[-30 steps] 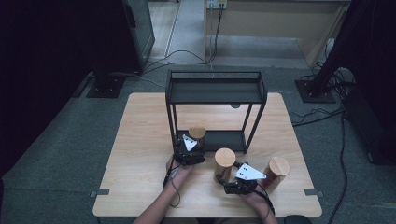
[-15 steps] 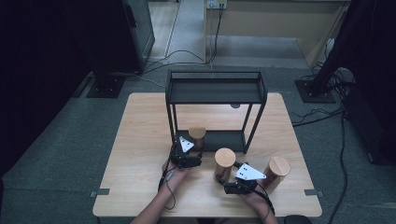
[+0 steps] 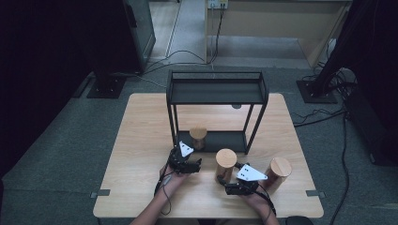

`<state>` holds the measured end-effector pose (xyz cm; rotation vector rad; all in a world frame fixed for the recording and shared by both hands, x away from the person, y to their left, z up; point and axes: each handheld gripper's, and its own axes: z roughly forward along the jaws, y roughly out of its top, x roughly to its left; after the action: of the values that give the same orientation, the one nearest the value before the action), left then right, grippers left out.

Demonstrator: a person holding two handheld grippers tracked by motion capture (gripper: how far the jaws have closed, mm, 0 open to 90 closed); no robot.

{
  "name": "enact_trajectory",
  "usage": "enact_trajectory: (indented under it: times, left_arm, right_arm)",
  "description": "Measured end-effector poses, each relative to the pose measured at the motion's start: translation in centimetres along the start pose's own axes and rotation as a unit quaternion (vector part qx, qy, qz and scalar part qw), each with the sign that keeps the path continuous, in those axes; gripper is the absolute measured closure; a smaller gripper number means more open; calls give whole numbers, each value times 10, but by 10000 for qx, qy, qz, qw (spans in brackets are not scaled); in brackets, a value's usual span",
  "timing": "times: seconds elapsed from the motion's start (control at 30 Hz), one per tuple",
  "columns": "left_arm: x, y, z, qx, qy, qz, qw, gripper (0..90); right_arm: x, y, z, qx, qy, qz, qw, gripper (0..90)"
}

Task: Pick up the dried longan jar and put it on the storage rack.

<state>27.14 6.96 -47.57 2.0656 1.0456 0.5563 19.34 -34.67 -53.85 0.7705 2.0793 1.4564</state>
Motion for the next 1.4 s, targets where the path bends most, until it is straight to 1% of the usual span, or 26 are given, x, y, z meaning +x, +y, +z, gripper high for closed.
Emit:
enact_trajectory:
  times: [0.13, 0.27, 0.4, 0.43, 0.6, 0.7, 0.87, 0.97, 1.03, 1.2, 1.23, 1.27, 1.3, 1.33, 1.4]
  left_arm:
    - [1, -2, -1, 19, -8, -1, 10000, 185]
    - [2, -7, -3, -31, -44, -42, 10000, 185]
    - [4, -9, -7, -21, -92, -23, 10000, 185]
    - [4, -10, -9, -10, -100, 29, 9999, 185]
    - [4, -13, -13, 31, -142, 15, 9999, 185]
    - [4, -16, -16, 76, -172, 48, 9998, 185]
    - [3, -19, -21, 100, -149, 92, 9998, 185]
    - [7, -23, -26, 117, -212, 34, 9997, 185]
    - [8, -26, -30, 134, -235, 37, 9996, 185]
    - [10, -31, -36, 143, -235, -2, 9996, 185]
    - [10, -34, -40, 113, -212, -21, 9997, 185]
    - [10, -34, -40, 113, -212, -21, 9997, 185]
    - [8, -38, -43, 116, -158, 36, 9998, 185]
    - [8, -38, -43, 116, -158, 36, 9998, 185]
    - [5, -42, -43, 213, -142, 148, 9996, 185]
  right_arm:
    - [0, 0, 0, 0, 2, 3, 10000, 169]
    - [1, 0, 0, -2, -12, -1, 10000, 169]
    - [0, 0, 0, -1, -7, 11, 10000, 168]
    - [0, 0, 0, 0, -7, 10, 10000, 169]
    - [-1, 0, 0, 4, 8, 18, 10000, 168]
    - [-1, 0, 0, 5, 11, 23, 10000, 167]
    - [-1, 0, 0, 8, 2, 36, 10000, 160]
    - [-1, 0, 0, 8, -1, 41, 10000, 159]
    - [-1, 0, 0, 0, 8, 48, 10000, 159]
    - [-2, 1, 1, 24, 19, 52, 10000, 159]
    - [-2, 1, 1, 33, 13, 43, 10000, 159]
    - [-2, 1, 1, 33, 13, 43, 10000, 159]
    - [-2, 2, 1, 52, 25, 56, 10000, 159]
    - [-3, 2, 1, 65, 41, 88, 9999, 159]
    - [-4, 3, 1, 87, 59, 131, 9999, 159]
